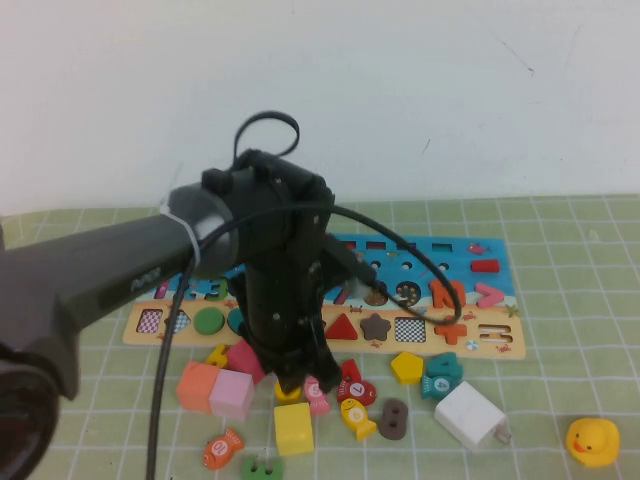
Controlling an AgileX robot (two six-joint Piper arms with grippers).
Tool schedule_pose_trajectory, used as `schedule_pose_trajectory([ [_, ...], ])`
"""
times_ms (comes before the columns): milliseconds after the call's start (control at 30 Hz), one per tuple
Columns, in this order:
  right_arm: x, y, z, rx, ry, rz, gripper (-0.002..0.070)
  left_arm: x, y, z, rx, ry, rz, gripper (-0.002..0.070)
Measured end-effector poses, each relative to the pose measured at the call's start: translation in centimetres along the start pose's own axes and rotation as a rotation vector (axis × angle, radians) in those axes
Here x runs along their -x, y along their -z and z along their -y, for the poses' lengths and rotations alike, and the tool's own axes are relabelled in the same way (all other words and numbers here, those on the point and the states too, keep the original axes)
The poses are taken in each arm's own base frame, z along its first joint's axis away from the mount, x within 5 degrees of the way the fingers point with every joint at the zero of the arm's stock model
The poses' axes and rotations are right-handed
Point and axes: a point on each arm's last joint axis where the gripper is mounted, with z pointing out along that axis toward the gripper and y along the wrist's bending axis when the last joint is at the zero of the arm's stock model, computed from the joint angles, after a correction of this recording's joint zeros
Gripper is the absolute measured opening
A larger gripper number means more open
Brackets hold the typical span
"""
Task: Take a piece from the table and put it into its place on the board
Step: Pick up the "number 6"
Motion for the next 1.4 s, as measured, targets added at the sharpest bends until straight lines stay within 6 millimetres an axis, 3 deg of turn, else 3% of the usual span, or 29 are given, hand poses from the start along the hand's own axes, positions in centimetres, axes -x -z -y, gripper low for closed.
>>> schedule_pose_trajectory([
  [100, 0.0, 0.0, 0.0, 0.0, 0.0, 0.0, -0.0001, 0.2, -1.5, 0.1, -0.02, -0.057, -0.035, 0.0363],
  [233, 0.0, 0.0, 0.0, 0.0, 0.0, 0.0, -0.0001, 0.7, -1.9, -0.1, -0.002, -0.085, -0.014, 0.0418],
  [633, 0.0, 0.0, 0.0, -0.001, 0.002, 0.0, -0.0001, 1.2, -3.5, -0.1, -0.015, -0.109, -0.005, 0.043],
  [1033, 0.0, 0.0, 0.0, -0.001, 0.002, 0.0, -0.0001, 0.9, -3.6, -0.1, -0.024, -0.112, -0.04, 0.0431],
  [1400, 0.0, 0.0, 0.0, -0.001, 0.002, 0.0, -0.0001, 0.5, -4.6, -0.1, -0.034, -0.246, -0.111, 0.0432],
])
